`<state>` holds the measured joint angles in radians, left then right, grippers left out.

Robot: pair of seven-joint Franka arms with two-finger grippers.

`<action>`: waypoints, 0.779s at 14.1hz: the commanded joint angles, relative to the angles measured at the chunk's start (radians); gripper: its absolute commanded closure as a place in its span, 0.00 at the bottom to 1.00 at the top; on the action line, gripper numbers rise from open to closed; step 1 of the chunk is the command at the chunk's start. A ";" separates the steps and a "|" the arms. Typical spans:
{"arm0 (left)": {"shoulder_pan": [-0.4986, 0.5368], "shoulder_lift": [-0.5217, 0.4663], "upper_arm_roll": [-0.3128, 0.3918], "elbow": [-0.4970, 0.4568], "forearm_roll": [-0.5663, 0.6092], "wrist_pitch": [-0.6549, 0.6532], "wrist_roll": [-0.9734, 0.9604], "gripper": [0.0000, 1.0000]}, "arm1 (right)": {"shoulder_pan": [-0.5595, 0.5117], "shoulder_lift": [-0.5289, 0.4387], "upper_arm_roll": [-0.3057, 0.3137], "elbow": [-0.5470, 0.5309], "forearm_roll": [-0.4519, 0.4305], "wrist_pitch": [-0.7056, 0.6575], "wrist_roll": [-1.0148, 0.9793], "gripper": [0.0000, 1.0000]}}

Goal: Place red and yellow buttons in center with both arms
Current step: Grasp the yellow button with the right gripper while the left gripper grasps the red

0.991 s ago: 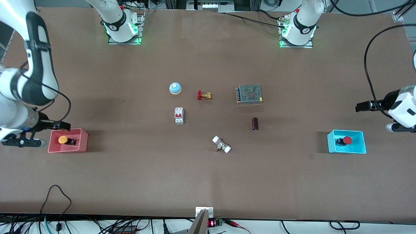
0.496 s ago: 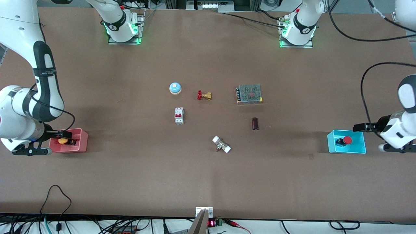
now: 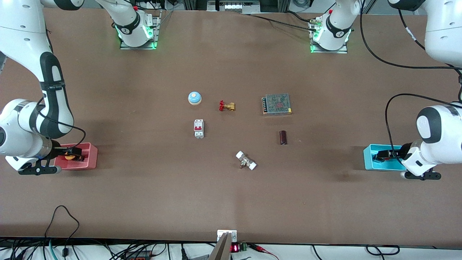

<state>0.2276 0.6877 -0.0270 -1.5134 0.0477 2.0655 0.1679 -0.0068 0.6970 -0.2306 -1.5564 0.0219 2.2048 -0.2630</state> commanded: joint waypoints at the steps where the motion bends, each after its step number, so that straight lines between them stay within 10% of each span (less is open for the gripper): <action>1: 0.004 0.027 -0.001 0.016 0.008 0.010 0.019 0.03 | -0.013 0.022 0.008 0.024 0.016 0.013 -0.039 0.00; 11: 0.001 0.043 0.010 0.013 0.023 0.007 0.007 0.52 | -0.013 0.049 0.008 0.024 0.041 0.013 -0.065 0.10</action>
<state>0.2304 0.7236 -0.0226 -1.5132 0.0540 2.0762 0.1682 -0.0083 0.7367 -0.2306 -1.5518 0.0427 2.2198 -0.3010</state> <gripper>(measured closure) 0.476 0.031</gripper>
